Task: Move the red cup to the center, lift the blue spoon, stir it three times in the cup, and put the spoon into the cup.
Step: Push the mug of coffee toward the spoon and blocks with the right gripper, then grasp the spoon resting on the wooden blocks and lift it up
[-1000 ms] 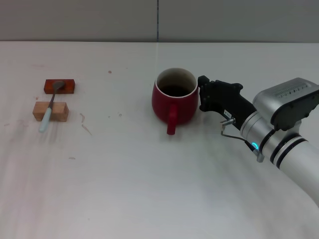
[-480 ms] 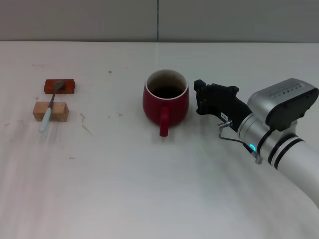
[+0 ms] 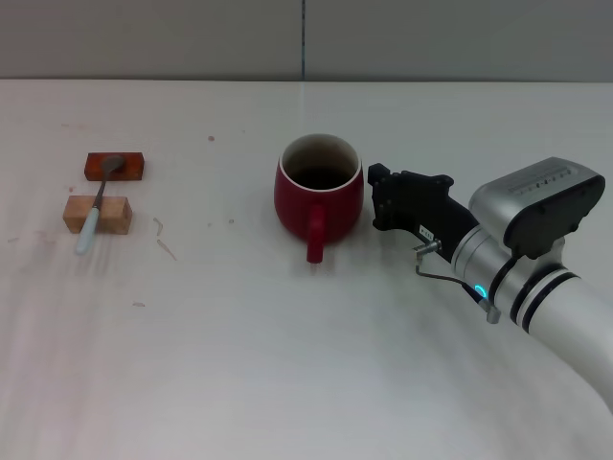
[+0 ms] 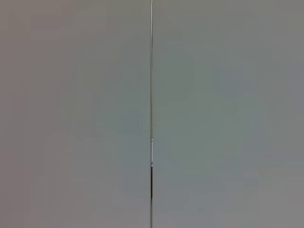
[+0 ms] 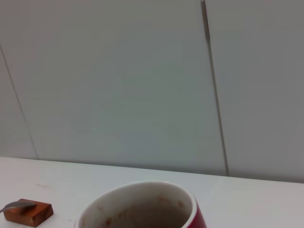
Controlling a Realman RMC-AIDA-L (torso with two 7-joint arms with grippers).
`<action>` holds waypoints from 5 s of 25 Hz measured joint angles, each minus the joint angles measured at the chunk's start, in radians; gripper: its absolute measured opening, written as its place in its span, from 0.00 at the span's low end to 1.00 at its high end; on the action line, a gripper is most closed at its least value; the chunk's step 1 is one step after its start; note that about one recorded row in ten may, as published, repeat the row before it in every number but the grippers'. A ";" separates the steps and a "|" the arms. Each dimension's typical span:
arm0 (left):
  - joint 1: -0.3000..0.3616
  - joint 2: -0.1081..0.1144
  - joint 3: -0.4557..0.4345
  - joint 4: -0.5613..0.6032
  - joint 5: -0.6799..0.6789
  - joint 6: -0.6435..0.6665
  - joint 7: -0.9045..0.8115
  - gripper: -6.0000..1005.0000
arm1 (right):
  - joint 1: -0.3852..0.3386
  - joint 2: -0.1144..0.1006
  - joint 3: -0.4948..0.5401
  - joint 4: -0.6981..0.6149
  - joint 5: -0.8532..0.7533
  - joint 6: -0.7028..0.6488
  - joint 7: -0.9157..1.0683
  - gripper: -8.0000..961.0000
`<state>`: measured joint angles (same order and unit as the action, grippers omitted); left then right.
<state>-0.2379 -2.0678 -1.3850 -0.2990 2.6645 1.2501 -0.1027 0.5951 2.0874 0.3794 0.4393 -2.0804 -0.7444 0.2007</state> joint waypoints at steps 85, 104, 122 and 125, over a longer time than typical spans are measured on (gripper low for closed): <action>0.107 -0.003 0.456 -0.022 -0.002 -0.133 -0.009 0.86 | -0.530 -0.005 0.603 -0.317 -0.009 -0.828 0.118 0.81; 0.092 -0.005 0.455 -0.010 -0.021 -0.176 -0.009 0.86 | -0.531 -0.004 0.594 -0.318 -0.009 -0.832 0.118 0.81; 0.084 -0.005 0.440 -0.013 -0.060 -0.221 -0.011 0.77 | -0.531 -0.004 0.593 -0.316 -0.009 -0.836 0.118 0.81; 0.086 -0.005 0.448 -0.018 -0.060 -0.221 -0.013 0.74 | -0.531 -0.004 0.593 -0.317 -0.009 -0.837 0.118 0.81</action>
<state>-0.1518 -2.0724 -0.9373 -0.3173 2.6045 1.0290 -0.1155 0.0644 2.0832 0.9725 0.1227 -2.0892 -1.5815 0.3191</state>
